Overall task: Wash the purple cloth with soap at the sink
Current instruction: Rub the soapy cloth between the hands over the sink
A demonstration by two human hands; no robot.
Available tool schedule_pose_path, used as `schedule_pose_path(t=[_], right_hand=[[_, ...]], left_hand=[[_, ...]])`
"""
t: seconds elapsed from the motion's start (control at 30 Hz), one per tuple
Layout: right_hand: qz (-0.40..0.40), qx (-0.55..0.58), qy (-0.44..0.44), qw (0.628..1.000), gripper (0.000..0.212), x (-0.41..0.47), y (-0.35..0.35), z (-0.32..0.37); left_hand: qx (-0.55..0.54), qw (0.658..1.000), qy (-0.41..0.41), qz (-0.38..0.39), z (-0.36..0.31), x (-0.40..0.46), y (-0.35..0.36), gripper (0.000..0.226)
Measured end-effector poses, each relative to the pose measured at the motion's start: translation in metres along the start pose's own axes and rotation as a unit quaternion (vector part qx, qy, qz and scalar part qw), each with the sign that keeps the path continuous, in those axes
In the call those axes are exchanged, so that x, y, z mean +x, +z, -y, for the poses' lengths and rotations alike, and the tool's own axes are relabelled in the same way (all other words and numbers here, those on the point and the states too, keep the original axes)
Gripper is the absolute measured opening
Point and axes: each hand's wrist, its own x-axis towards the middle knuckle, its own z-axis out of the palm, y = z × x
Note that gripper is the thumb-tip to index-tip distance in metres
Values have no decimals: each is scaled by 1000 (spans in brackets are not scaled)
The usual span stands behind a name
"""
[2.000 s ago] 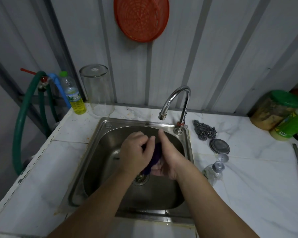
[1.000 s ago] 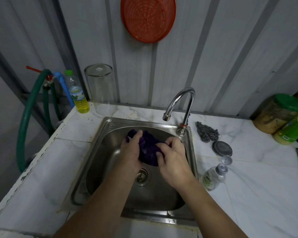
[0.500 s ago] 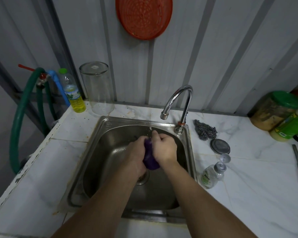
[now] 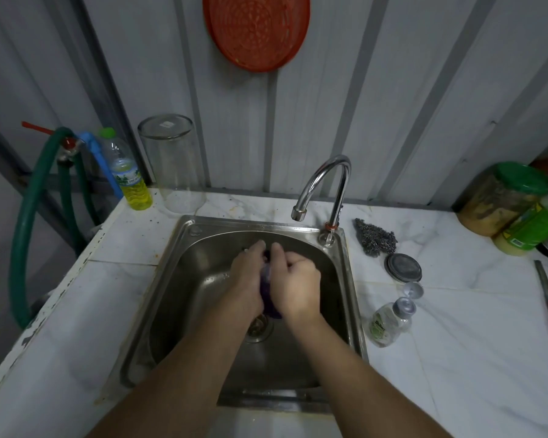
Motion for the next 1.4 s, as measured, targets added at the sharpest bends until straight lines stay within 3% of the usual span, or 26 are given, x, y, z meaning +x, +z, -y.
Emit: schedule_pose_path(t=[0.1,0.2,0.3,0.43,0.53,0.63,0.7,0.8,0.9,0.97,1.03,1.1,1.17,1.2,1.27,1.3,1.33,1.4], right_hand=[[29,3,152,988,38,44,-5,-17],[59,-13,210,976,30,46,-5,-33],[-2,16,132,991,44,20,-6,-22],[20,-34,-55,998,55,-38,2,-1],[2,-100,-63,993,57,-29,2,7],[-17,-96,28,995,50,20,-7,7],[12,-72,107,992,43,47,-10,-1],[29,-7,222,975,39,59,-11,-22],[78,230,361,900,57,49,-21,-28],[151,329,388,848,73,40,-32,-27],[197,361,378,829,80,33,-39,-24],[218,386,353,824,72,24,-41,-14],[194,386,323,842,53,20,-37,-13],[162,361,287,872,45,19,-34,-16],[77,188,127,971,29,19,-35,-23],[33,56,27,997,22,17,-37,-24],[1,-47,-56,997,19,13,-39,-28],[5,-55,-153,987,23,-4,-36,-28]], left_hand=[[38,999,16,-6,9,-11,6,24],[69,997,33,-11,12,-14,9,24],[54,997,36,-43,2,-15,7,27],[32,997,23,-60,-14,-6,-4,38],[10,1000,-9,-1,-9,-8,-5,46],[18,996,-61,68,4,-19,3,35],[35,995,-62,66,10,-23,8,25],[12,998,-41,45,6,-32,10,33],[-53,995,-46,75,4,-35,1,42],[-79,991,-42,105,6,-31,-6,40],[-75,990,-29,112,10,-32,-11,37],[-58,993,-37,92,18,-32,-11,47],[-54,989,-78,109,24,-37,-10,60],[-82,984,-91,126,25,-38,-10,63],[-107,984,-75,121,18,-42,-7,54],[-99,988,-61,101,14,-39,-6,46],[-87,991,-52,85,10,-37,-3,41],[-80,993,-57,73,1,-30,-3,42]])
